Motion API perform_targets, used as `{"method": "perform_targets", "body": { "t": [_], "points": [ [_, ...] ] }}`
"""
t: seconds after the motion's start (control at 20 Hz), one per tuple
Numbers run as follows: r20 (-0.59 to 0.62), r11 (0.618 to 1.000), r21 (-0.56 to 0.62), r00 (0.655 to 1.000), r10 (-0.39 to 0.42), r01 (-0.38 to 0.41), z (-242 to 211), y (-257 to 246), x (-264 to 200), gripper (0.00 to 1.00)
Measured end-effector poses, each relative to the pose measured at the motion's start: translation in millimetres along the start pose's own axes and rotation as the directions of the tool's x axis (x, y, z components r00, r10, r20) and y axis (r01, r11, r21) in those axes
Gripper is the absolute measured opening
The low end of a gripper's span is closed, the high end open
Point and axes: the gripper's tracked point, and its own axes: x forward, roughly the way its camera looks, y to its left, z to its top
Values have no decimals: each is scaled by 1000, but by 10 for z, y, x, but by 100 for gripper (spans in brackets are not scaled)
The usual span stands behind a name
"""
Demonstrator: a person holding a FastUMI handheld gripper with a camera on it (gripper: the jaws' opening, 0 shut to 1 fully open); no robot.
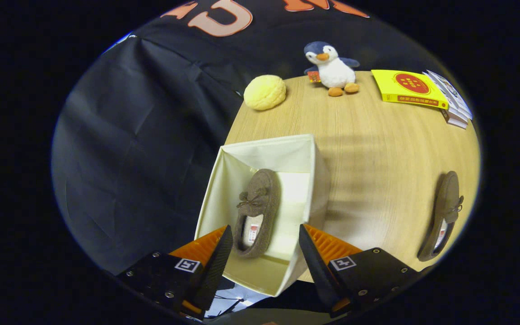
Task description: Open the storage box then place both shoes into the box .Put the left shoe in first, then the right shoe, with the right side of both shoes facing outward in a uniform manner.
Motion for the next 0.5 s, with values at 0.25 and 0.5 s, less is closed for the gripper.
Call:
{"method": "perform_targets", "body": {
  "t": [0.25,0.5],
  "points": [
    [112,998,55,992,-50,44,23,-837,-490,95],
    [75,966,128,969,-235,224,-364,-2097,-644,95]
  ]
}}
